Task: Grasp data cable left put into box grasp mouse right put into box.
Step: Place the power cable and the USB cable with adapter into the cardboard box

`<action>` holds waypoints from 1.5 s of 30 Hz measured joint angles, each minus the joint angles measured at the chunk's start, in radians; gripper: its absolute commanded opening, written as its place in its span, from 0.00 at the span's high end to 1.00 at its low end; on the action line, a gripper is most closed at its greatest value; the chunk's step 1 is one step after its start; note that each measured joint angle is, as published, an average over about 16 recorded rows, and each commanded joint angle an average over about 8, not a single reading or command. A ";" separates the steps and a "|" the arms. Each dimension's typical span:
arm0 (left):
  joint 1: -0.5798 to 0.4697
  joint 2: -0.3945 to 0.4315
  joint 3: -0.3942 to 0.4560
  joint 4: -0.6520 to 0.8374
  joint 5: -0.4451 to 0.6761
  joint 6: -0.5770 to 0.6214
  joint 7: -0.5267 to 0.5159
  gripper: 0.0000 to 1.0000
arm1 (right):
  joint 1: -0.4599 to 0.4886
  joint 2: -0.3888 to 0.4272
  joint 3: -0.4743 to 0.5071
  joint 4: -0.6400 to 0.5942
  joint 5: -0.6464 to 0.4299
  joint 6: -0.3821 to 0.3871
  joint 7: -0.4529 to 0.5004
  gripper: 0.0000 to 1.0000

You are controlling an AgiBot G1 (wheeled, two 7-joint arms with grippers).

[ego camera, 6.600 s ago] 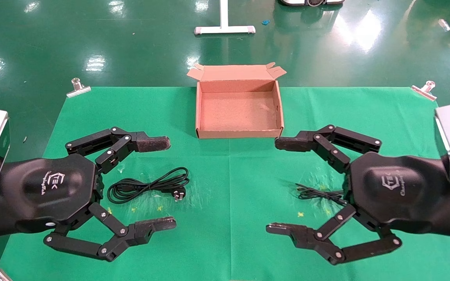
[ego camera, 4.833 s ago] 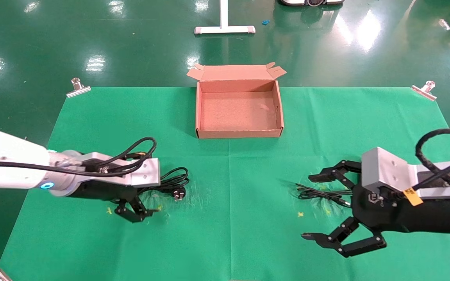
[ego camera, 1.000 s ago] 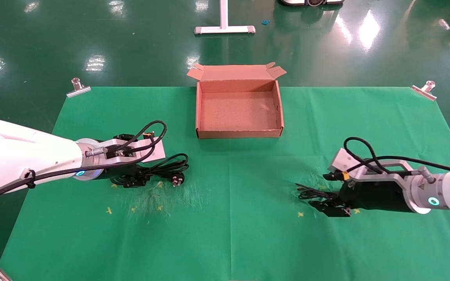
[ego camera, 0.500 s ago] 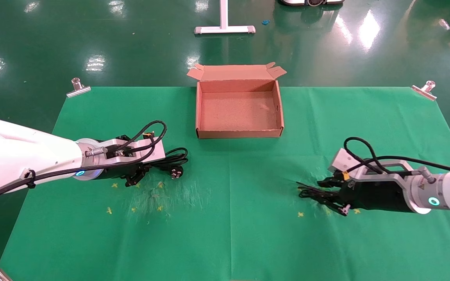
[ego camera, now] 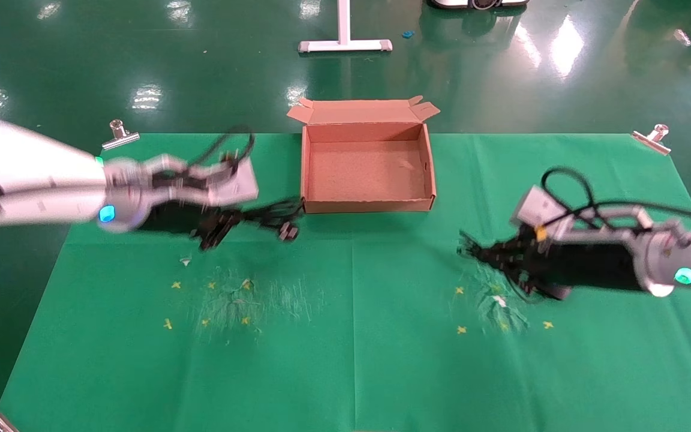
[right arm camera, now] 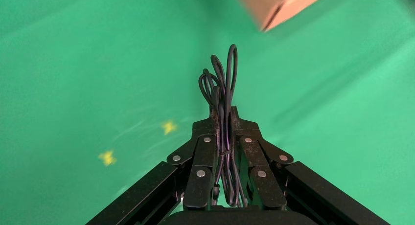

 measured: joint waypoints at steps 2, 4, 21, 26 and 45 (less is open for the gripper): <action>-0.027 0.027 -0.013 0.037 -0.021 -0.025 0.019 1.00 | 0.013 0.009 0.009 0.012 0.005 0.000 0.001 1.00; -0.050 0.061 -0.025 0.086 -0.041 -0.063 0.044 1.00 | 0.026 0.021 0.018 0.026 0.010 -0.001 0.004 1.00; -0.125 0.300 0.056 0.538 -0.303 -0.438 0.346 0.32 | 0.060 0.165 0.076 0.155 0.007 -0.005 0.075 1.00; -0.143 0.302 0.133 0.583 -0.400 -0.477 0.382 0.00 | 0.072 0.170 0.075 0.179 -0.017 -0.001 0.091 1.00; -0.278 0.217 0.261 0.789 -0.570 -0.548 0.383 0.00 | 0.275 -0.043 0.037 0.108 -0.134 0.045 0.013 1.00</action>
